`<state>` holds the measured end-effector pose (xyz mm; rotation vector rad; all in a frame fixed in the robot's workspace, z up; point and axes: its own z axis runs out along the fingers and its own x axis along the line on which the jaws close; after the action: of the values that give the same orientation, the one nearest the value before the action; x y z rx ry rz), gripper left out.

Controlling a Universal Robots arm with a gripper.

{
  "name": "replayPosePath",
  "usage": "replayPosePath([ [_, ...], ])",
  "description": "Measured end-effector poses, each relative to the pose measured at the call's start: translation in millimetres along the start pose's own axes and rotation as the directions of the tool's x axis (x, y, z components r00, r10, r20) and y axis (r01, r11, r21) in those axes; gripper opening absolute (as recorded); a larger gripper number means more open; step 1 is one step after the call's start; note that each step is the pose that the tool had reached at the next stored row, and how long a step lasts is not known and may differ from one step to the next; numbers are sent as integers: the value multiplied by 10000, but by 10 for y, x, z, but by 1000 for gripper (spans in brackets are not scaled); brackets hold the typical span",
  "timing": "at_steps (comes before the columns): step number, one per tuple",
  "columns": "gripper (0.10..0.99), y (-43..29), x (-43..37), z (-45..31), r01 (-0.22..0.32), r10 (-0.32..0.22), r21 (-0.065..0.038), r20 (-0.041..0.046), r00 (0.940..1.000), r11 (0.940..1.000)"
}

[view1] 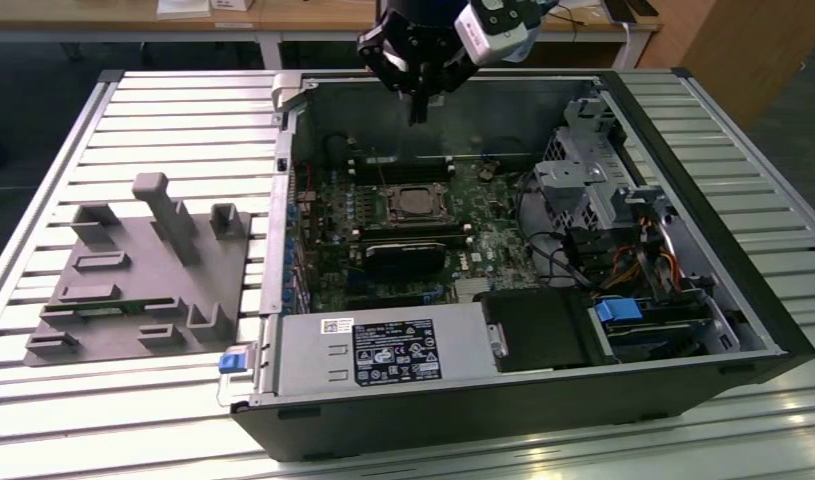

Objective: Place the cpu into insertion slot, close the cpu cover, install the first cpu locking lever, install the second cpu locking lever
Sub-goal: 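Install the first cpu locking lever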

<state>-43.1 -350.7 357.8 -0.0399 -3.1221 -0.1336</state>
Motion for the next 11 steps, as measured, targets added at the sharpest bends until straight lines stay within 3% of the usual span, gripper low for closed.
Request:
replayPosePath([
  [3,169,-2,0,21,-1,1,14,1,10000,10000],
  [4,239,-2,0,26,-1,1,18,1,10000,10000],
  [11,239,-5,-1,54,-1,1,33,6,10000,10000],
])
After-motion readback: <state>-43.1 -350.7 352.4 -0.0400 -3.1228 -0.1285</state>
